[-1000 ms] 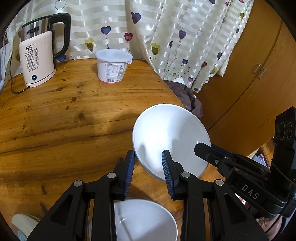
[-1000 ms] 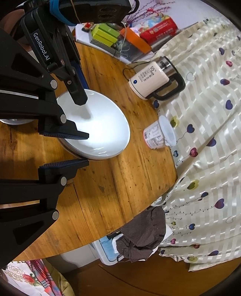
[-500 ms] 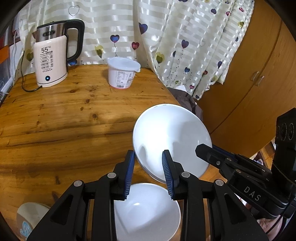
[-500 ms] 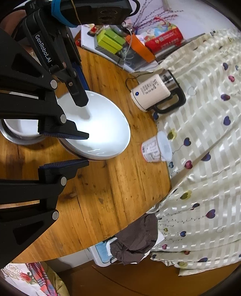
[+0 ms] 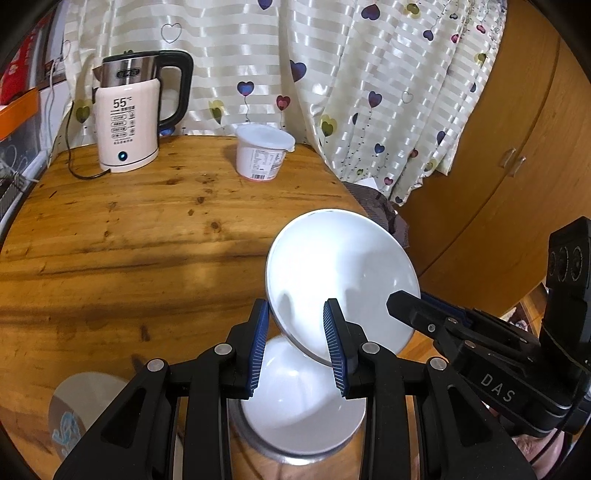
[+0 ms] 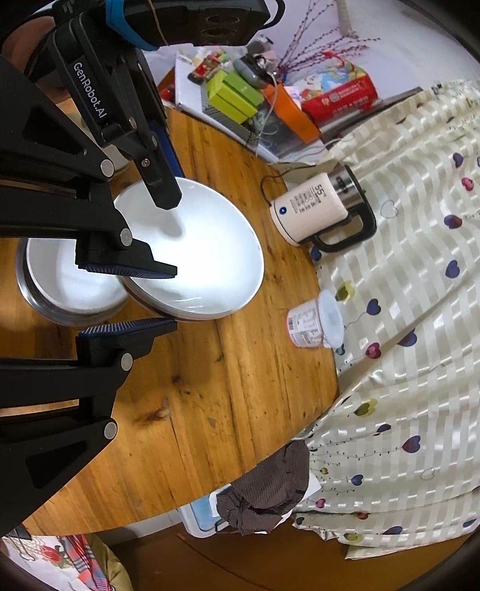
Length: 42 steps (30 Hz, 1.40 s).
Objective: Organize plates and bowls
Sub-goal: 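Lower the blue-striped bowl with both grippers into the steel bowl stack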
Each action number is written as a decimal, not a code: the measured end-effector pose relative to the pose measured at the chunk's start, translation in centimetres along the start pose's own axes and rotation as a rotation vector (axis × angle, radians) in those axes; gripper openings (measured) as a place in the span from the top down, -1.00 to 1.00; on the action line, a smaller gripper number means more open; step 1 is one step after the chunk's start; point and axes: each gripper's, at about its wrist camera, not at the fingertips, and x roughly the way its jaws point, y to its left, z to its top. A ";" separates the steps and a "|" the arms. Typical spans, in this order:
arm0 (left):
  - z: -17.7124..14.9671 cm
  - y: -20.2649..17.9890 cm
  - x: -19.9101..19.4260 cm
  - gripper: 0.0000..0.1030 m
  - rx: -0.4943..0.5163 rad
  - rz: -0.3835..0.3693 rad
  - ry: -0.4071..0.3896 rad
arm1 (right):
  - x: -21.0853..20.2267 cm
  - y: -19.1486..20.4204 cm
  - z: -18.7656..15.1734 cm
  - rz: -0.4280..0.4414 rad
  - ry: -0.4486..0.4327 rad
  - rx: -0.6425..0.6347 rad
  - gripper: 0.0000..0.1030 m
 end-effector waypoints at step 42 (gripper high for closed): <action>-5.4 1.3 -0.1 0.38 -0.034 0.055 0.117 | 1.4 1.0 -5.5 0.011 0.134 -0.008 0.59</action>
